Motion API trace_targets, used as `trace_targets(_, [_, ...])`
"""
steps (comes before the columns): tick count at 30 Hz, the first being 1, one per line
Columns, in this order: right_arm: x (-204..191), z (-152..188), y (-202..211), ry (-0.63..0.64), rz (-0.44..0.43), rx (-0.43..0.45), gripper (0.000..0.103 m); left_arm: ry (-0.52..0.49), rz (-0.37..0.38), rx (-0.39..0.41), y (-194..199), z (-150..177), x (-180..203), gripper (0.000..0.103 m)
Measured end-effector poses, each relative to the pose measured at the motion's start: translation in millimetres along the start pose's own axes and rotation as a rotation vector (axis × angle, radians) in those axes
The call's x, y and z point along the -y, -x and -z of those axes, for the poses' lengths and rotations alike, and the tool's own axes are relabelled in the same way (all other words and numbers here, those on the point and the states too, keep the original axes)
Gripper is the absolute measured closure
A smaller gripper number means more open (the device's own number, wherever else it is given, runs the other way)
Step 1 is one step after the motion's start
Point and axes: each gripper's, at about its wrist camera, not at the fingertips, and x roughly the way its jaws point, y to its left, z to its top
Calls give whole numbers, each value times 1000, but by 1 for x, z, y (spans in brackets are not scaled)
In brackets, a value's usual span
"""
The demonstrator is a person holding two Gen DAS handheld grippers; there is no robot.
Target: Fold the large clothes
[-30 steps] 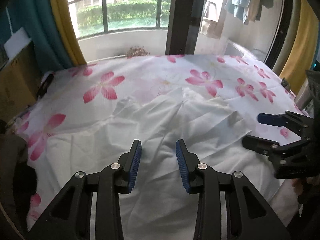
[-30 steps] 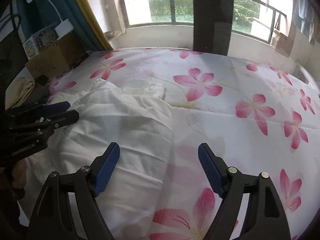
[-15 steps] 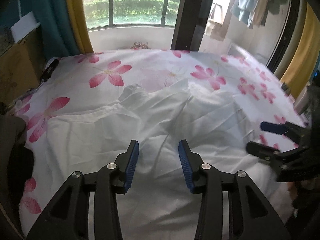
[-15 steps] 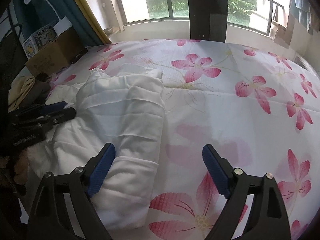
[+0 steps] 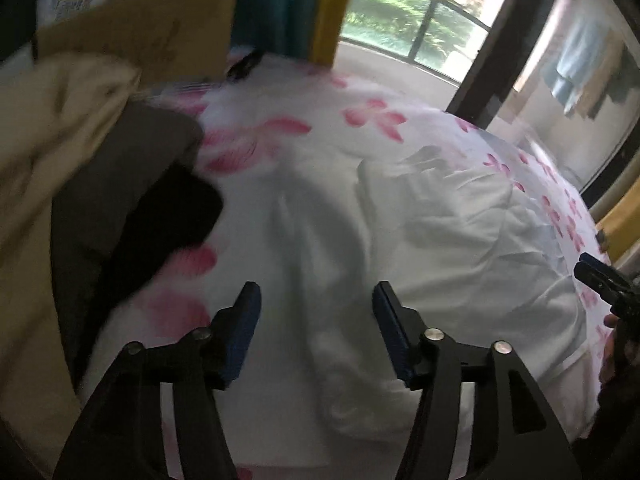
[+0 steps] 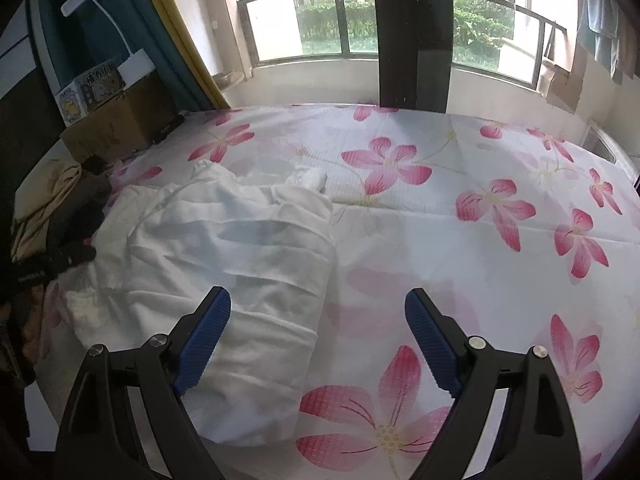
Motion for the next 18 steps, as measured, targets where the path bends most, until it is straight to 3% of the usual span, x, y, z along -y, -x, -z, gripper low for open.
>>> trace_targets(3, [5, -3, 4, -7, 1, 11, 14, -19, 24, 8, -2, 2, 3, 34])
trace_targets(8, [13, -4, 4, -20, -31, 23, 14, -59, 148, -5, -13, 1, 16, 29])
trace_targets(10, [14, -3, -1, -19, -46, 15, 14, -49, 196, -8, -17, -2, 20, 23])
trace_targets(16, [8, 3, -24, 0, -86, -35, 15, 17, 366, -50, -33, -10, 34, 22])
trace_targets(18, [6, 4, -32, -1, -96, -45, 15, 10, 389, -58, -38, -11, 43, 22])
